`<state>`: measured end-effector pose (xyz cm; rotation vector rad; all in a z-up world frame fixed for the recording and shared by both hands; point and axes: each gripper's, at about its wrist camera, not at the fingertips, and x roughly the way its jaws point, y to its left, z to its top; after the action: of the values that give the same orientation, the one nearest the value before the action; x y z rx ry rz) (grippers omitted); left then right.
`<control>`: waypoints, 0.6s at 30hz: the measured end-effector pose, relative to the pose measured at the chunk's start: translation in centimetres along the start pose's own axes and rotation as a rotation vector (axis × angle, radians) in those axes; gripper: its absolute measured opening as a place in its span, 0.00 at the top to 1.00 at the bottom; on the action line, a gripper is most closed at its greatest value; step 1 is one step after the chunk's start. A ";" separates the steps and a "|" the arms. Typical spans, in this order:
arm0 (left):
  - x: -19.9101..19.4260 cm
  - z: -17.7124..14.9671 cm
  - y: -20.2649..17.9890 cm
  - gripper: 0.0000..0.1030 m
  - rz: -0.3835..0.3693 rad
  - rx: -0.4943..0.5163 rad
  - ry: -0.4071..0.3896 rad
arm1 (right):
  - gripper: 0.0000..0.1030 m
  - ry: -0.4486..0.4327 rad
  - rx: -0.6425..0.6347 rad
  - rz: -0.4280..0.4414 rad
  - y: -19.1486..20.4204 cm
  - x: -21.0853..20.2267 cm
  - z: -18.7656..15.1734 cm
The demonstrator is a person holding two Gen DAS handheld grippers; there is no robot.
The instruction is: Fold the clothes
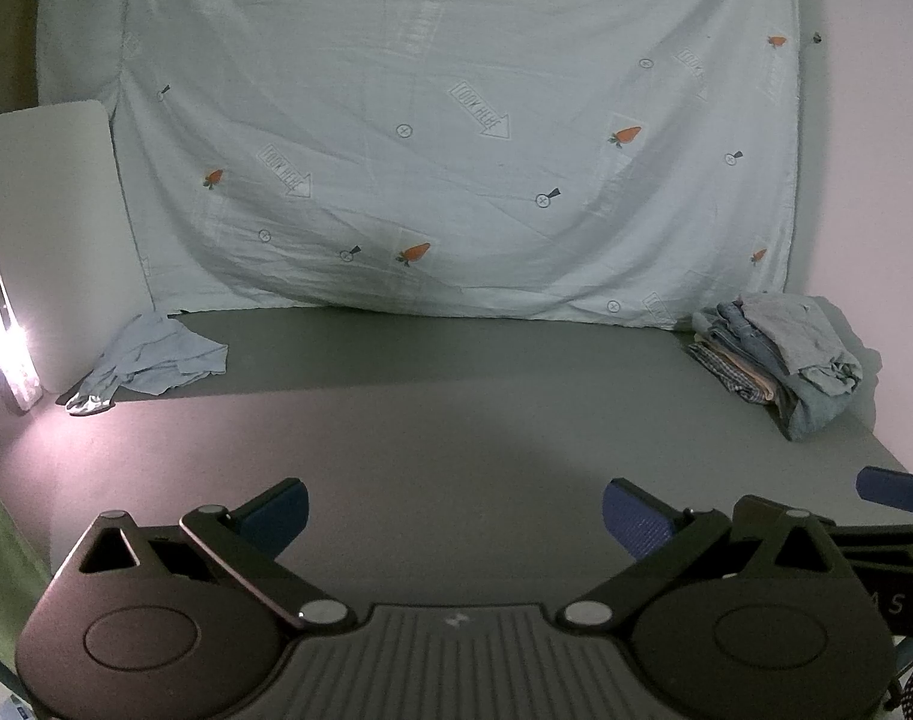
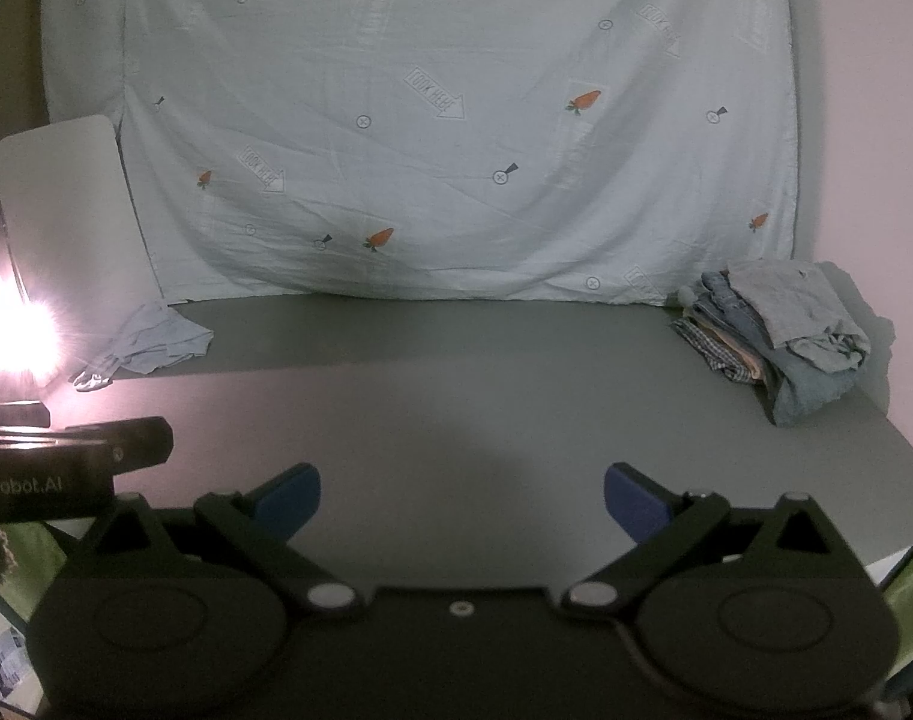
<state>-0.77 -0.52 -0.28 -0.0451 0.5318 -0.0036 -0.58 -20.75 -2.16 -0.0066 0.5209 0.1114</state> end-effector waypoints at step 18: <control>0.7 0.2 0.2 0.00 -0.008 0.024 0.022 | 0.01 0.023 0.023 -0.007 0.2 0.7 -0.1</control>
<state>-0.06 -0.36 -0.49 -0.0238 0.5537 -0.0186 -0.04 -20.48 -2.62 0.0131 0.5447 0.0983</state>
